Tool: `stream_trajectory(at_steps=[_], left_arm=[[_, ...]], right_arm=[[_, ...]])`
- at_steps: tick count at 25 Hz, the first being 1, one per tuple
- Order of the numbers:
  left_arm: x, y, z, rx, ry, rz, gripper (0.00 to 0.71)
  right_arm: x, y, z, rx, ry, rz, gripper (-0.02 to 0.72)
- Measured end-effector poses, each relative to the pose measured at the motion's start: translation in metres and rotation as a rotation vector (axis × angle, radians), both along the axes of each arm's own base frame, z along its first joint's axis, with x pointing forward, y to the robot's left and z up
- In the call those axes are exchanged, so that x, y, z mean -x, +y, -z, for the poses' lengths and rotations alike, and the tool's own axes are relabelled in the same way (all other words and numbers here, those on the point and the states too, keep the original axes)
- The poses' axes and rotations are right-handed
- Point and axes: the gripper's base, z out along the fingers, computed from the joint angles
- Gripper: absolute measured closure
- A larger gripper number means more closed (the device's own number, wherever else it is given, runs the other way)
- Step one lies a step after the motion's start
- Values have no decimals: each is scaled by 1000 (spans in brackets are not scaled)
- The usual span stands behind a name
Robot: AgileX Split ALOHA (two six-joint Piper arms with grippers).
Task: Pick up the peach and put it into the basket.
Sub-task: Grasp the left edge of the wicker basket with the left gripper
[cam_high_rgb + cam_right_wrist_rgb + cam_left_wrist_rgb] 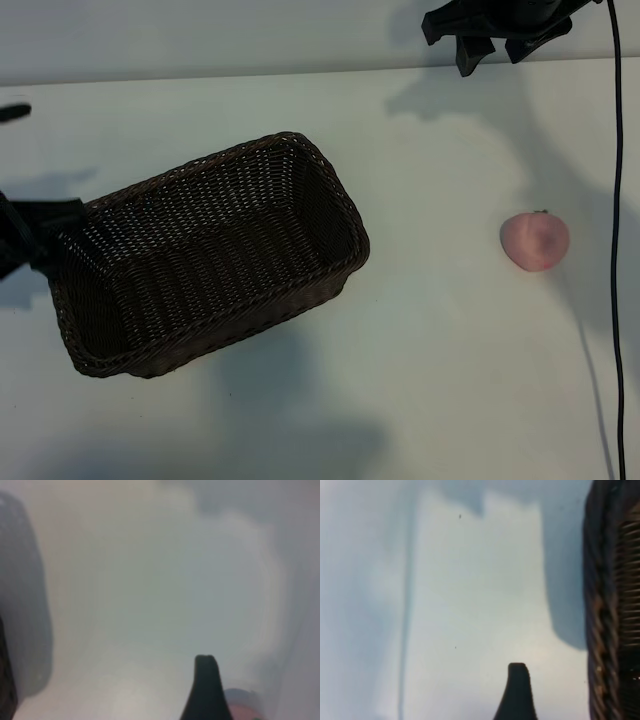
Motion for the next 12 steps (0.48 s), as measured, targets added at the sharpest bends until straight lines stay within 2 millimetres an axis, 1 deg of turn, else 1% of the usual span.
stream_trajectory(at_steps=[4,7,9,12], left_arm=[[1,-1,13,22,-42,-27,114],[-3,-3,15,50,-77,-37,114],[-6,-4,20,59,-72,-41,114],[-13,-6,34,61,-34,-45,114]], right_arm=[[0,0,0,-4,1,-3,177],[0,1,0,-6,2,-3,177],[0,1,0,-8,3,-4,177],[0,1,0,-8,3,-4,177]])
